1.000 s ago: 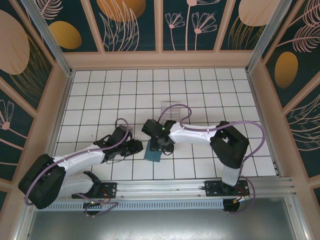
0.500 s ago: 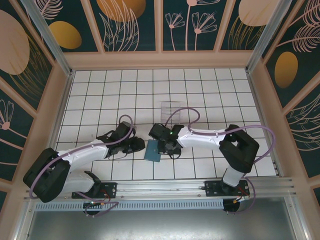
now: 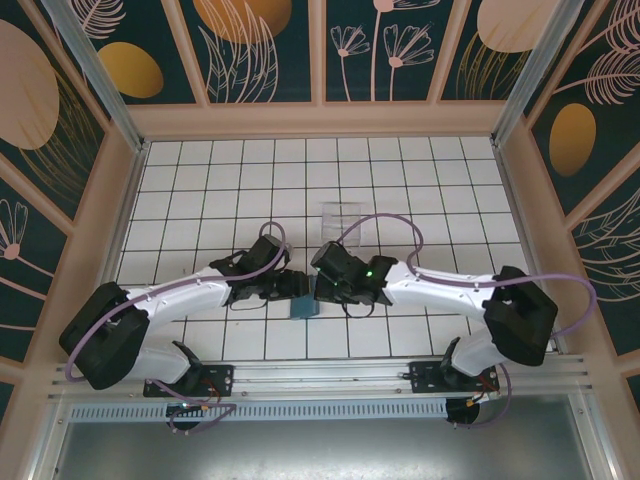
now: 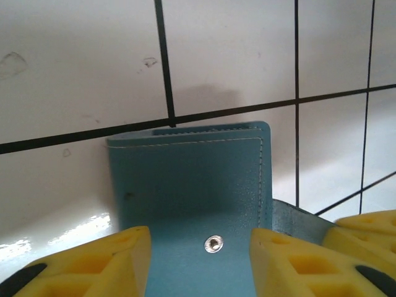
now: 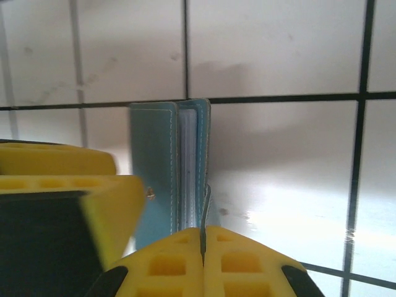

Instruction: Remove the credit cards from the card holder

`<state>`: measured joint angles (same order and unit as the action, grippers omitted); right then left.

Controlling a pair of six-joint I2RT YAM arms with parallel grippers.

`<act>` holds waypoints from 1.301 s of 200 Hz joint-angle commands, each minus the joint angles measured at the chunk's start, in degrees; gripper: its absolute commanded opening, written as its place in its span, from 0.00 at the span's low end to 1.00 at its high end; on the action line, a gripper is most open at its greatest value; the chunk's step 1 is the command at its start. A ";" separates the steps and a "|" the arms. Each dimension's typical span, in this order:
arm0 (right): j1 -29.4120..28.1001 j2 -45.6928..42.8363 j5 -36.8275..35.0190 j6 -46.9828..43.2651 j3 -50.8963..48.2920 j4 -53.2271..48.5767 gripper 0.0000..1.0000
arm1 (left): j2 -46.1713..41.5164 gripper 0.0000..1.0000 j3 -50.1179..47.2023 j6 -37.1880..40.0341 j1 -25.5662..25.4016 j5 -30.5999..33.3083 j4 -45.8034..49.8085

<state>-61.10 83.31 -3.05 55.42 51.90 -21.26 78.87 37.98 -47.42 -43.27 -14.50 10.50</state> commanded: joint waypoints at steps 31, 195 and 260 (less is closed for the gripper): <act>0.38 -3.52 0.43 -1.30 -0.62 4.42 0.02 | -2.11 0.57 -0.26 -1.80 -0.15 -0.97 -2.50; 1.33 -4.00 -2.37 0.04 -1.85 0.31 0.01 | -4.46 0.31 0.46 0.70 -0.15 7.28 7.32; 2.60 -7.00 -4.51 1.00 -2.77 -1.81 0.01 | -4.16 0.12 -1.30 0.22 -0.15 6.96 5.44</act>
<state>-59.22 79.53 -4.19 55.00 49.69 -21.15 74.61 37.65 -47.37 -43.24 -8.03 15.70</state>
